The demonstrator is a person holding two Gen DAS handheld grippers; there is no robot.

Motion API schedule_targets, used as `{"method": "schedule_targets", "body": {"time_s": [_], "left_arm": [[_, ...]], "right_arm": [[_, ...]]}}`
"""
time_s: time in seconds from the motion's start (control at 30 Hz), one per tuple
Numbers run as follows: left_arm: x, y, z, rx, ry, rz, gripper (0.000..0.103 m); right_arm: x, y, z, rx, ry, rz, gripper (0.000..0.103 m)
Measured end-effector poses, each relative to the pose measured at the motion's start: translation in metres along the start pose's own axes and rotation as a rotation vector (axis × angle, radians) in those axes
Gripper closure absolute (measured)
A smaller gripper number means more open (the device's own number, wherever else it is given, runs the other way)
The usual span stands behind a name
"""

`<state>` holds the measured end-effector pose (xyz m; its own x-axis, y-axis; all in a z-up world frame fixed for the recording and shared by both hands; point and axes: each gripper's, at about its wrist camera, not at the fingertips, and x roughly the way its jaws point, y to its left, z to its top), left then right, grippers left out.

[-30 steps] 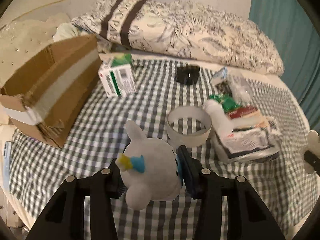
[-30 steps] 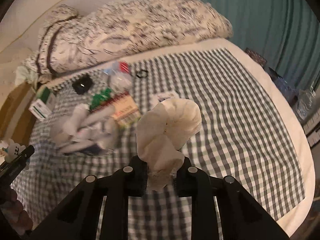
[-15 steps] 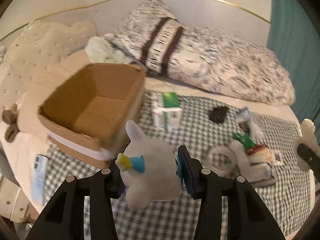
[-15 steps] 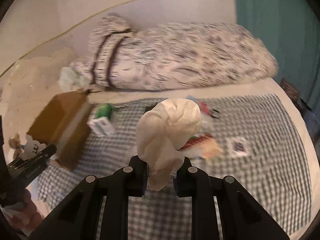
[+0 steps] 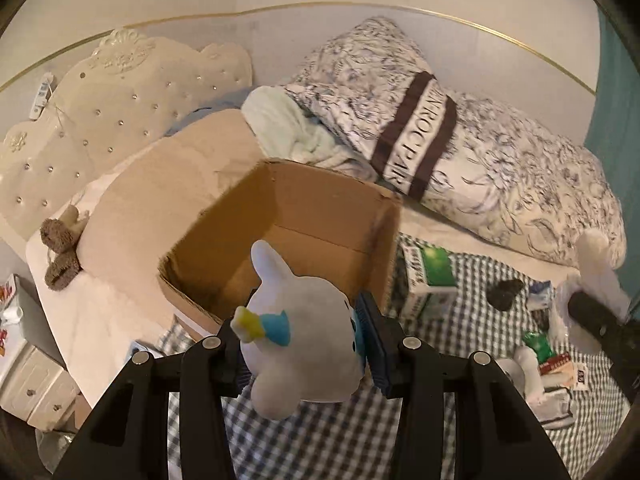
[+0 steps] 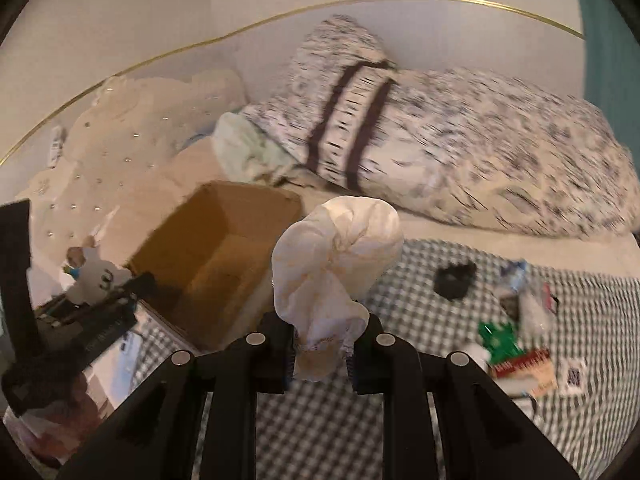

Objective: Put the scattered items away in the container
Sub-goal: 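Carry the plush toy with the left tool while the right tool carries the tissue to the cardboard box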

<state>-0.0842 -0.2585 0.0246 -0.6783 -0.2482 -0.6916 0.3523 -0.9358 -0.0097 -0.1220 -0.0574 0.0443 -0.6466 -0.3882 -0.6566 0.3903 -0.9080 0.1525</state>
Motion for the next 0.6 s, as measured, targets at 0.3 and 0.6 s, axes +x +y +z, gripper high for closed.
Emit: {"method": "schedule_targets", "body": {"time_s": [0.3,0.6], "left_arm": [[0.017,0.031,0.023,-0.02,-0.014,0.046,0.056],[0.039,0.044,0.034,-0.033,-0.005,0.052,0.056]], "right_arm": [[0.034,0.054,0.041,-0.035,0.0,0.138,0.084],[0.085,0.081,0.061,-0.056,0.066,0.187,0.084]]}}
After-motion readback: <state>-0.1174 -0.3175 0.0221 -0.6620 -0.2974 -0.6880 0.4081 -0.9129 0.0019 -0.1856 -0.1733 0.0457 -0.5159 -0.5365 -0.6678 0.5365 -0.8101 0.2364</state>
